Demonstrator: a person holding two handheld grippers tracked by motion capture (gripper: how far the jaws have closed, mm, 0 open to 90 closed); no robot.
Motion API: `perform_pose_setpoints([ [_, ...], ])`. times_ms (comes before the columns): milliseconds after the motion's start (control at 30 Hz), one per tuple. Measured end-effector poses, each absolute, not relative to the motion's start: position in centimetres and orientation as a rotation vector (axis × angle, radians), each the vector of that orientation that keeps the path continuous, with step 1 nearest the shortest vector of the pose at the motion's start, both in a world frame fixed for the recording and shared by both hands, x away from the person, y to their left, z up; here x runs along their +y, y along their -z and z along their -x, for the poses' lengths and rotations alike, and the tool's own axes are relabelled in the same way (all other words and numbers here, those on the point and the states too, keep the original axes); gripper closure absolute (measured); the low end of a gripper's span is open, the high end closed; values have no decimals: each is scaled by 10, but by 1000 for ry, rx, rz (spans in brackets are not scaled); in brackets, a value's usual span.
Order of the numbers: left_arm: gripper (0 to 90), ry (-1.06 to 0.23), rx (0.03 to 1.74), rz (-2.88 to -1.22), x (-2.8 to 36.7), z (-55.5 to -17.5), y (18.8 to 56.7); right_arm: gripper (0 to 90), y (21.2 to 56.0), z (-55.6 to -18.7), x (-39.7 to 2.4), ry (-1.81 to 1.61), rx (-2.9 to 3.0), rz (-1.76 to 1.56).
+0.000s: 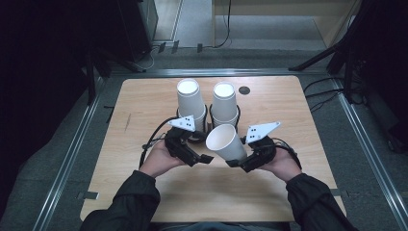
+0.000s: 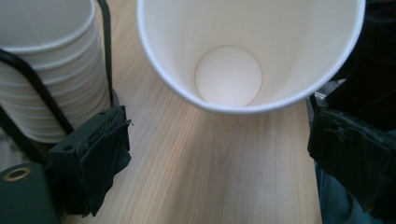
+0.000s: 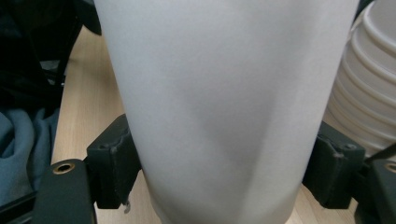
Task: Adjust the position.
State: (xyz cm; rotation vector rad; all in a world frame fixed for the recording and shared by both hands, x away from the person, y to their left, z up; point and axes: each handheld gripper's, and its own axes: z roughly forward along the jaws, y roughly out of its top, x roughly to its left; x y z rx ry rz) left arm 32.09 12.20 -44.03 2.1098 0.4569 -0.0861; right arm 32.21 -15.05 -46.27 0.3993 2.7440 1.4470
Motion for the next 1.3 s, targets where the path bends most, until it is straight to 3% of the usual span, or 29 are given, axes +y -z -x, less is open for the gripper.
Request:
perform_pose_setpoints([
  [67, 20, 81, 473, -2087, 119, -320, 440, 227, 463, -322, -149, -1460, 2741, -400],
  [533, 21, 109, 481, -1950, 102, -316, 439, 227, 468, -317, -133, -1473, 2766, -357],
  [900, 150, 89, 489, -1961, 105, -314, 438, 231, 469, -317, -132, -1453, 2768, -341],
  [1267, 179, 92, 511, -1991, 105, -314, 438, 223, 470, -317, -130, -1403, 2800, -373],
  [1300, 182, 96, 506, -1991, 106, -315, 438, 185, 471, -317, -129, -1397, 2803, -397],
])
